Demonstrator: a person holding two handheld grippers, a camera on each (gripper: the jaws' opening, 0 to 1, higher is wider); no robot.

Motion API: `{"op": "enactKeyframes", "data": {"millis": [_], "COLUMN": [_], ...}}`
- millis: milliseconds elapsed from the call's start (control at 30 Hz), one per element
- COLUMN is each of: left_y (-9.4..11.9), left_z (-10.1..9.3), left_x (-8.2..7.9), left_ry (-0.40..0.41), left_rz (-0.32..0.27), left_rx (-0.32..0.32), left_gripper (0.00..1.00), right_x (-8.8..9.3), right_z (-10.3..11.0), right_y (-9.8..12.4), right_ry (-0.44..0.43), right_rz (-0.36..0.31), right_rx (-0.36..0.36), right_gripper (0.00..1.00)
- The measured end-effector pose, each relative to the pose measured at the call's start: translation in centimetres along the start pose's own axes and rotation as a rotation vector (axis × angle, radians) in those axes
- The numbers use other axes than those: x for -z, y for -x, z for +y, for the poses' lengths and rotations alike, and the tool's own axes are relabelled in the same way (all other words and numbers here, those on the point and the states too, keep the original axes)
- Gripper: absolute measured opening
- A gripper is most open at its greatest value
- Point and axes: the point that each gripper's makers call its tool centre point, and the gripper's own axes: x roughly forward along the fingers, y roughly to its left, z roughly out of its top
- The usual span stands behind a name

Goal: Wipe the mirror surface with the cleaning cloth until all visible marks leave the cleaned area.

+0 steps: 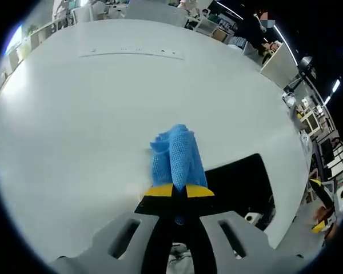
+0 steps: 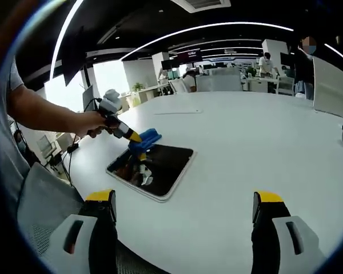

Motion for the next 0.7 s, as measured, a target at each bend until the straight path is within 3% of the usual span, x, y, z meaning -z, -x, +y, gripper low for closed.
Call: {"op": "enactKeyframes", "data": {"millis": [167,400,700], "left_y": [0.3,2.1,5.3], "left_z": [-0.1,1.3,5.3], "left_x": [0.1,-0.6,-0.8], "left_ry": [-0.002,0.016,0.058], "left_rz": [-0.006,-0.027,-0.068], "left_rx": [0.000,-0.002,-0.033], "left_gripper": [0.02,0.03,0.03], "right_x": [0.1,0.0,0.1], "right_z": [0.0,-0.1,0.1], "right_y": [-0.1,0.0,-0.1], "right_ry": [0.002,0.000,0.002], "right_rz": [0.001,0.001,0.004], "right_rx": [0.000,0.001,-0.003], "right_gripper": [0.99,0.99,0.99]}}
